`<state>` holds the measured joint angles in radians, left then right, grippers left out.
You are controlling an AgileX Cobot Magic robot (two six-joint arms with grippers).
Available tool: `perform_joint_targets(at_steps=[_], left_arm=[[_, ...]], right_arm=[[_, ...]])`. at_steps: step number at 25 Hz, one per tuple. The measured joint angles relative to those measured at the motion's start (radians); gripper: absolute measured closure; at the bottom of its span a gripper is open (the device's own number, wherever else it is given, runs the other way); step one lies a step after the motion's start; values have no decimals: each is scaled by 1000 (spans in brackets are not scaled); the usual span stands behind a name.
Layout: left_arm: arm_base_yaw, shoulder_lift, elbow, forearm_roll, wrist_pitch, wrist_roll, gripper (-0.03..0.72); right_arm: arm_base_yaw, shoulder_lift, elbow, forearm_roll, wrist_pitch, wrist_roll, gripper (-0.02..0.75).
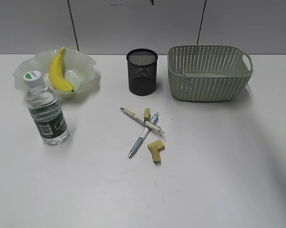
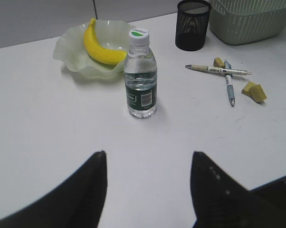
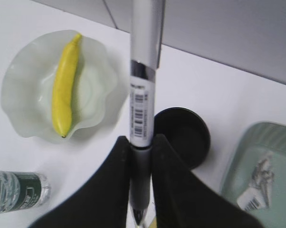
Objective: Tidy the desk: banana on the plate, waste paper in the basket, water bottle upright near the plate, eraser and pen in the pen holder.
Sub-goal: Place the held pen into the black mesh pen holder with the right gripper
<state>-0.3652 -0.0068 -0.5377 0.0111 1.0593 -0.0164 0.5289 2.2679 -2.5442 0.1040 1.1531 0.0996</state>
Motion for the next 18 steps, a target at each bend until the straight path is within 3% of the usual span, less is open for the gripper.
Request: perform_joint_targets(at_steps=[2,4,11,18], left_arm=[[0,0,0,0,0,0,268],[0,0,0,0,0,0,268],[0,0,0,0,-1,0,268],[0,0,0,0,-2,0,268]], right_arm=[[-36,0,53,119,-49,-74,627],[-52,0,104,167,-93,-150,627],[-58,0,191,65,-290,-251,627],[-58,0,264,51,-447,-268,627]])
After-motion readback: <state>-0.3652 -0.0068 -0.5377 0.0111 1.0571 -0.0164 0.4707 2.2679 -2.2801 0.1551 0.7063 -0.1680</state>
